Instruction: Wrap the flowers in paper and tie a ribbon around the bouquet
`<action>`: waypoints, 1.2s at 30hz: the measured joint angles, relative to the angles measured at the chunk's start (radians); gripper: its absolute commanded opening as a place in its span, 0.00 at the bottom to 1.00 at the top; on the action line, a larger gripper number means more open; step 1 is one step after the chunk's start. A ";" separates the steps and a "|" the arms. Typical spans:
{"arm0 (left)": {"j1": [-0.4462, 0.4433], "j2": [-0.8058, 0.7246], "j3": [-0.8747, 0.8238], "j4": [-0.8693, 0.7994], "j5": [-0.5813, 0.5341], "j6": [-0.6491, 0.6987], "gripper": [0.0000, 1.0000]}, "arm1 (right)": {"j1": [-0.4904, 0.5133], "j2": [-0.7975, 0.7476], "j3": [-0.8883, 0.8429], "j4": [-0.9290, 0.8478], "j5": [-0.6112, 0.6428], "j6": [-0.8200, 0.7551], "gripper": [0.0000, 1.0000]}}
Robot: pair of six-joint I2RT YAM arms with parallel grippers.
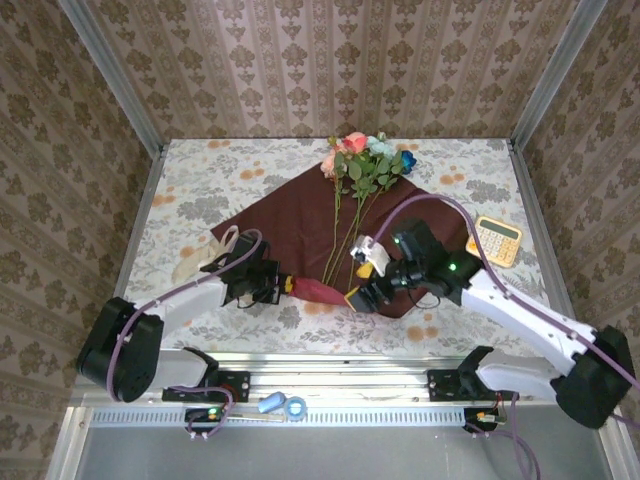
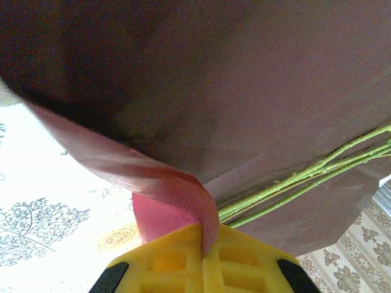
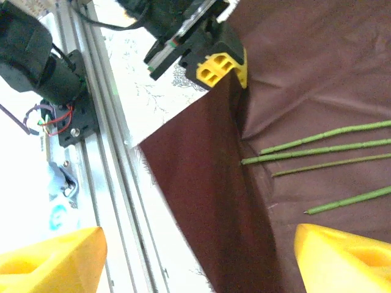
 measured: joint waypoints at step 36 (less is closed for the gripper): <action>0.040 -0.320 0.014 -0.229 -0.089 0.474 0.56 | -0.152 0.754 0.466 -0.245 -0.050 0.028 0.00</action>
